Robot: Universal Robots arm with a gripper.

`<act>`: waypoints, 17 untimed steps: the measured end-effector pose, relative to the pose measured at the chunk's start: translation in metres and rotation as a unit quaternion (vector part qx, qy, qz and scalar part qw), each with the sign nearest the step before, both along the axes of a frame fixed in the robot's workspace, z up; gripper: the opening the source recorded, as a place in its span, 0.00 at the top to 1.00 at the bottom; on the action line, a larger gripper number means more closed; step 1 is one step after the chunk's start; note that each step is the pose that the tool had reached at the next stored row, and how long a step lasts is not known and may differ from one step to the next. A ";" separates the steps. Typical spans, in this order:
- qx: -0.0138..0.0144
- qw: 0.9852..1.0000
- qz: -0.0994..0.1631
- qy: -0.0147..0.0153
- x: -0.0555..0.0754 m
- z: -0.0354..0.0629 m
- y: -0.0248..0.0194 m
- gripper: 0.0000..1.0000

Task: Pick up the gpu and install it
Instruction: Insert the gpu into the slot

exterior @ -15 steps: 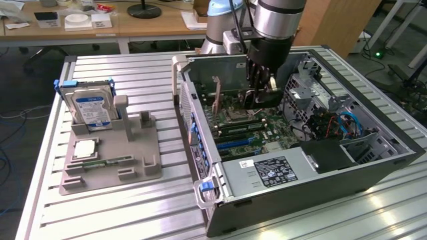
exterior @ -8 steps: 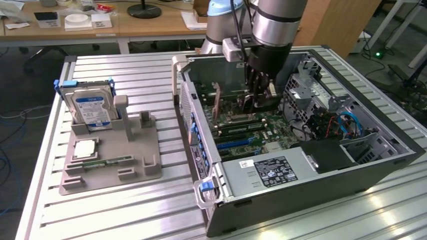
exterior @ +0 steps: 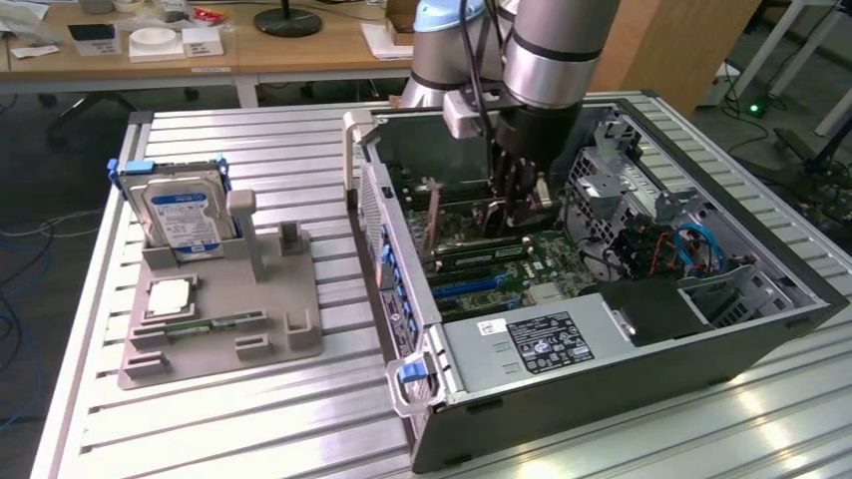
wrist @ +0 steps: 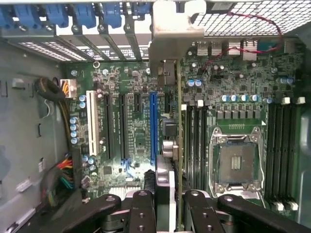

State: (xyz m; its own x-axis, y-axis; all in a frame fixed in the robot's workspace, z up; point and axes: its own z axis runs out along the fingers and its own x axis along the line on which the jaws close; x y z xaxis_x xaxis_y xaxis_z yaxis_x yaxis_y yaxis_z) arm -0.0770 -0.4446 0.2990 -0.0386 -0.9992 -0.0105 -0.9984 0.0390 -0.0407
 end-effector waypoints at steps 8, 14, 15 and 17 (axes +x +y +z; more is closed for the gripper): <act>0.000 1.000 0.000 0.000 -0.005 -0.0120 -0.0083 0.72; 0.000 1.000 0.000 0.001 -0.011 -0.0227 -0.0096 0.72; 0.000 1.000 0.000 0.001 -0.011 -0.0246 -0.0119 0.72; 0.000 1.000 0.000 0.001 -0.011 -0.0283 -0.0162 0.72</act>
State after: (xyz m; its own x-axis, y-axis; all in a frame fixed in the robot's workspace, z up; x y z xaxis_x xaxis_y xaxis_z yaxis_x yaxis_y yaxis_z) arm -0.0883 -0.4607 0.2707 -0.0385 -0.9992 -0.0105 -0.9985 0.0389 -0.0386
